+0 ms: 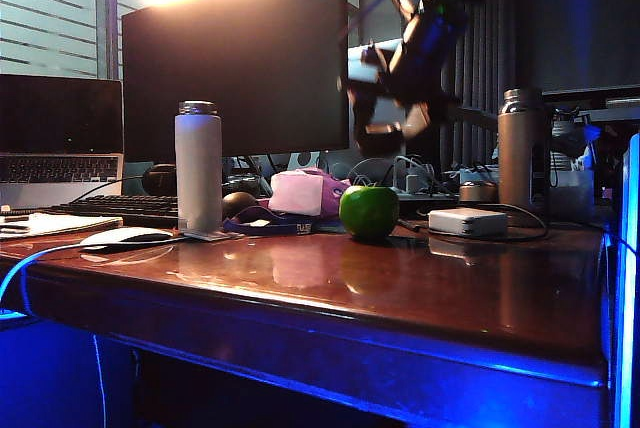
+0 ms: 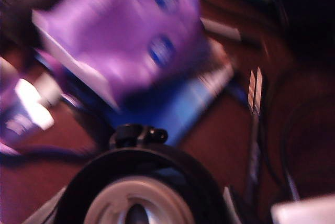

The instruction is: Stack the black thermos bottle cap from the table onto the green apple.

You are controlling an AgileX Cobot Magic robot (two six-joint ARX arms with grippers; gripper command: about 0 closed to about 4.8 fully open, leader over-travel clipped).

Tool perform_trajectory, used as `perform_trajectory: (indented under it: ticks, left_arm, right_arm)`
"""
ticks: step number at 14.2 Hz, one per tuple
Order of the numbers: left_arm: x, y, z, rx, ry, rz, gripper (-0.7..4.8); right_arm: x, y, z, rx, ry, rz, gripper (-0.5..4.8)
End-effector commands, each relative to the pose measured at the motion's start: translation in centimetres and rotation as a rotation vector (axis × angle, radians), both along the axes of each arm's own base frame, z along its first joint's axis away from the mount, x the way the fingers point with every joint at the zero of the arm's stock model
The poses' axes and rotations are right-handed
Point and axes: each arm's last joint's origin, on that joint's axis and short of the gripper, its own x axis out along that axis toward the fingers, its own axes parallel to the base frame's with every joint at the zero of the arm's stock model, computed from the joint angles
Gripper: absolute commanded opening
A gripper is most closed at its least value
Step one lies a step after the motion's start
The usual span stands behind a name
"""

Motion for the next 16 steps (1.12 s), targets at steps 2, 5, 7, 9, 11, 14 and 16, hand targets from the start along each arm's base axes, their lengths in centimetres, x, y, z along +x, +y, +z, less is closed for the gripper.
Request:
perform_trajectory:
  ticks: [2, 5, 7, 9, 11, 14, 16]
  left_arm:
    - [-0.1, 0.0, 0.2, -0.007, -0.006, -0.004, -0.04]
    - [-0.2, 0.0, 0.2, -0.007, -0.002, -0.004, -0.04]
    - [-0.2, 0.0, 0.2, -0.006, 0.002, -0.004, -0.03]
    - [-0.2, 0.0, 0.2, -0.006, 0.002, -0.004, -0.04]
    - [-0.2, 0.0, 0.2, -0.006, 0.002, -0.004, -0.04]
    - [-0.2, 0.0, 0.2, -0.006, 0.001, -0.005, -0.04]
    - [-0.2, 0.0, 0.2, -0.006, 0.001, -0.005, -0.04]
  right_arm:
    - [-0.1, 0.1, 1.5, 0.020, -0.031, 0.036, 3.36]
    - [-0.1, 0.2, 0.6, 0.006, 0.018, 0.046, 3.36]
    - [-0.1, 0.2, 0.1, -0.001, 0.042, 0.048, 3.36]
    - [0.0, 0.3, -0.2, -0.003, 0.051, 0.050, 3.36]
    - [0.2, 0.3, -0.9, -0.007, 0.073, 0.053, 3.36]
    - [0.4, 0.4, -1.7, -0.022, 0.091, 0.060, 3.36]
    - [0.4, 0.4, -1.7, -0.020, 0.084, 0.061, 3.36]
